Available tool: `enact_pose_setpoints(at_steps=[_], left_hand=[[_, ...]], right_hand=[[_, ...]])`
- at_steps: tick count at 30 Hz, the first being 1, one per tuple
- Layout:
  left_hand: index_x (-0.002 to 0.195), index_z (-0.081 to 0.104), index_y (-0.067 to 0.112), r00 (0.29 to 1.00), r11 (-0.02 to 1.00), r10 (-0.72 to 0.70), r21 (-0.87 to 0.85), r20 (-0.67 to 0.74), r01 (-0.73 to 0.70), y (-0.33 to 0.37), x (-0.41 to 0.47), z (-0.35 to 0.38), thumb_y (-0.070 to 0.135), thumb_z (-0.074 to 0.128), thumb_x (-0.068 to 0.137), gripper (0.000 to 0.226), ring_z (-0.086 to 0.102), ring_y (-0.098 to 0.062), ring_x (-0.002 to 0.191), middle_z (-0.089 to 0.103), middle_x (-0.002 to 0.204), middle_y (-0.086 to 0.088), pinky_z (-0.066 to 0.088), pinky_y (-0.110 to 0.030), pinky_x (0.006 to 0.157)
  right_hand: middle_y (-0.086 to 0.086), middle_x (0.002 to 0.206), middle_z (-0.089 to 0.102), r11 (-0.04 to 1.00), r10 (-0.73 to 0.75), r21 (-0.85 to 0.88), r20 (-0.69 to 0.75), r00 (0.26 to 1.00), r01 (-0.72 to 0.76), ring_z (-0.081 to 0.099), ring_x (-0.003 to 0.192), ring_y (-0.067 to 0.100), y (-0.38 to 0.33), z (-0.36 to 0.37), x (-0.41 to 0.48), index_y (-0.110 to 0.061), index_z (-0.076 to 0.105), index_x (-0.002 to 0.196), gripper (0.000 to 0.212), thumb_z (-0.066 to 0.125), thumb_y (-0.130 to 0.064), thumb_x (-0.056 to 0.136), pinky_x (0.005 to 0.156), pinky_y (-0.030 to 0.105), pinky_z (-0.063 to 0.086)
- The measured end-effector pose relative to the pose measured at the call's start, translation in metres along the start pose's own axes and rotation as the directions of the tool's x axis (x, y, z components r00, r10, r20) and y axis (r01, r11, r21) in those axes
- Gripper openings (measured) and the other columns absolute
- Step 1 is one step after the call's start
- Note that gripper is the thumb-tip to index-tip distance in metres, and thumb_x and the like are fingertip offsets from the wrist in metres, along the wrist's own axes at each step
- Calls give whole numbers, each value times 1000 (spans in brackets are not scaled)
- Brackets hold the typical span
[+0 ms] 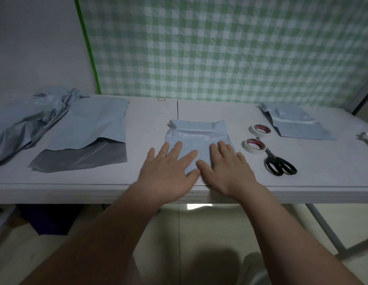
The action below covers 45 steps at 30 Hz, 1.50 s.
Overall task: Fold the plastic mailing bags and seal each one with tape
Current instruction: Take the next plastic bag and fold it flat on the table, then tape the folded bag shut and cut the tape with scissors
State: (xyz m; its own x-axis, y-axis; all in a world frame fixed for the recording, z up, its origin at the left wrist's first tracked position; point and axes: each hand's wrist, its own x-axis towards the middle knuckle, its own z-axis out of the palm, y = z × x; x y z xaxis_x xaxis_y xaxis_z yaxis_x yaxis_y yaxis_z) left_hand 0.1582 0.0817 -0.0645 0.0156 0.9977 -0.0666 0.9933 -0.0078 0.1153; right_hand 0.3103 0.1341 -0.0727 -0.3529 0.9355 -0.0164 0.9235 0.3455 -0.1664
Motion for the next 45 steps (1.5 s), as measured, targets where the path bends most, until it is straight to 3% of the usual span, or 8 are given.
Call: enact_pose_setpoints(at_steps=[10, 16, 21, 30, 33, 36, 39, 45], left_hand=[[148, -4, 47, 998, 1000, 1, 26, 64, -3, 2, -13, -4, 58, 12, 96, 55, -12, -19, 147, -13, 160, 7, -8, -49, 117], [139, 43, 29, 981, 991, 124, 69, -150, -115, 22, 5, -22, 30, 24, 100, 44, 23, -18, 140, 42, 145, 7, 6, -45, 117], [151, 9, 35, 990, 987, 138, -83, -30, -140, 18, 6, -4, 43, 8, 102, 50, 0, -12, 147, 3, 160, 10, -1, -41, 120], [149, -2, 42, 999, 999, 36, 10, -26, -35, 14, 11, 4, 51, 8, 99, 52, -8, -21, 147, -8, 160, 6, -6, -47, 117], [149, -3, 43, 999, 999, 31, 14, -14, -31, 14, 12, 4, 54, 9, 98, 53, -9, -21, 147, -10, 160, 6, -7, -48, 117], [148, -3, 44, 999, 999, 41, 3, -10, -41, 14, 11, 3, 54, 10, 98, 53, -10, -22, 147, -10, 160, 6, -8, -49, 117], [148, -3, 45, 999, 999, 39, -17, -7, -39, 14, 10, 3, 53, 9, 98, 53, -11, -21, 147, -11, 160, 6, -9, -48, 117], [148, -2, 45, 999, 999, 40, -24, -1, -41, 14, 11, 3, 53, 11, 98, 53, -12, -21, 147, -10, 160, 6, -10, -47, 117]], right_hand=[[7, 160, -3, 1000, 19, -24, -12, 1000, -19, -5, 147, 23, -5, 1, -19, -16, 3, 152, 74, 17, -58, 94, 118, 47, 2], [8, 160, -2, 999, 19, -47, -16, 1000, -19, -4, 147, 24, -6, 0, -21, -14, 4, 152, 75, 11, -59, 92, 117, 47, 2], [6, 160, -7, 999, 16, -49, 4, 1000, -16, -8, 147, 21, -4, -2, -23, -15, 0, 153, 71, 11, -55, 95, 118, 46, -1], [3, 160, -4, 999, 25, -35, -12, 1000, -26, -4, 147, 17, 14, -7, -32, -12, 0, 152, 78, 12, -62, 93, 117, 45, -5], [6, 158, 18, 997, 15, -74, -38, 999, -18, 13, 146, 21, 15, -10, -30, -11, 21, 148, 72, 17, -59, 94, 116, 46, -1], [9, 105, 66, 998, 50, -29, -344, 937, -64, 57, 105, 31, 22, -22, -20, -15, 63, 104, 36, 37, -39, 94, 109, 39, 21], [12, 90, 71, 980, 179, 27, -550, 816, -197, 62, 93, 32, 43, -33, -3, -15, 70, 97, 26, 48, -26, 89, 104, 40, 28], [10, 90, 67, 967, 175, -89, -453, 874, -240, 51, 107, 31, 70, -34, 21, -15, 72, 86, 30, 46, -26, 94, 100, 36, 28]])
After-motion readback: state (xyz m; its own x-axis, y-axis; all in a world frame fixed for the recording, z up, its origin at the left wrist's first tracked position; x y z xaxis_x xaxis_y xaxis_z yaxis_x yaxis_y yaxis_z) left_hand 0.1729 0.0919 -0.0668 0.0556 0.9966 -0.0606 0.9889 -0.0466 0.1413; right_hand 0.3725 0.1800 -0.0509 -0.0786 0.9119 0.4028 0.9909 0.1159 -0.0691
